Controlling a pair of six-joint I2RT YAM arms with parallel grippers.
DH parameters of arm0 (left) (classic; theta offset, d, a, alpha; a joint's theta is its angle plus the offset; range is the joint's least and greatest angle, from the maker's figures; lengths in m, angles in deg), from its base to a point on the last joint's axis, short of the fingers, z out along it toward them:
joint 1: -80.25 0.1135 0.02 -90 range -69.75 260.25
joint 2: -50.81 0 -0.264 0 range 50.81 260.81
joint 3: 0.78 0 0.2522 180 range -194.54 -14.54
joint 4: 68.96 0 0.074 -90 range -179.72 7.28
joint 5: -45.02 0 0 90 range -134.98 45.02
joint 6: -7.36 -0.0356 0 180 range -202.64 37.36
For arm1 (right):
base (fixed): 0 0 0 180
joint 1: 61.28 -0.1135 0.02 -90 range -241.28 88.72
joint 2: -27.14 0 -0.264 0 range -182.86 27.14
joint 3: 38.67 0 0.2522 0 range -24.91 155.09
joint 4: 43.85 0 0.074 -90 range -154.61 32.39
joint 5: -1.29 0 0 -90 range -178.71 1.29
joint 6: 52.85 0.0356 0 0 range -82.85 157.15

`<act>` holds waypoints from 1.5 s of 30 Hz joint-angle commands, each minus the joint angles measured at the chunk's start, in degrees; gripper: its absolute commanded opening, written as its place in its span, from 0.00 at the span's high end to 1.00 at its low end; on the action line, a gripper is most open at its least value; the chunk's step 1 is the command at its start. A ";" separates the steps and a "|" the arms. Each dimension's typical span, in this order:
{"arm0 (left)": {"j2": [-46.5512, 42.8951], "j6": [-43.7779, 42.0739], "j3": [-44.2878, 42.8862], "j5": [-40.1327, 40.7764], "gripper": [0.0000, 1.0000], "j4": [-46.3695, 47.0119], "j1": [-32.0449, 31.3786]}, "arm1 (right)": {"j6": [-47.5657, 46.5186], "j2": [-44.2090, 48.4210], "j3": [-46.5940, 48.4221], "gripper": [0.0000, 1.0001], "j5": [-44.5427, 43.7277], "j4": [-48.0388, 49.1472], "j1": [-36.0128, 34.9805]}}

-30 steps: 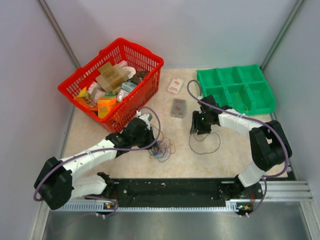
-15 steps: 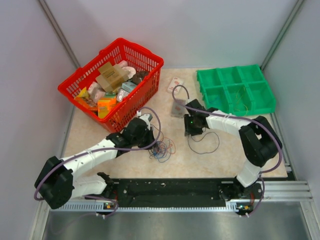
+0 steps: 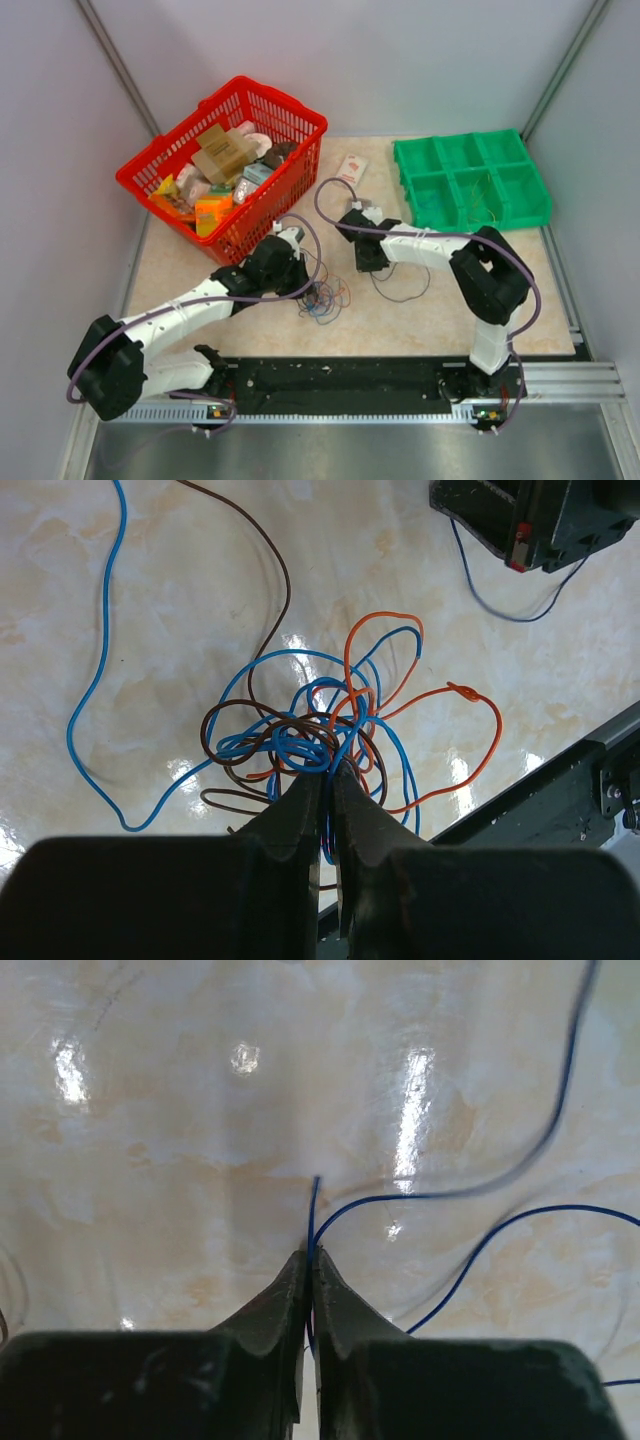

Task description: Untangle the cables

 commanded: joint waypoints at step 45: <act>6.05 -1.54 0.39 -8.53 0.89 9.25 0.67 | -13.99 13.01 54.41 1.00 26.78 1.49 57.10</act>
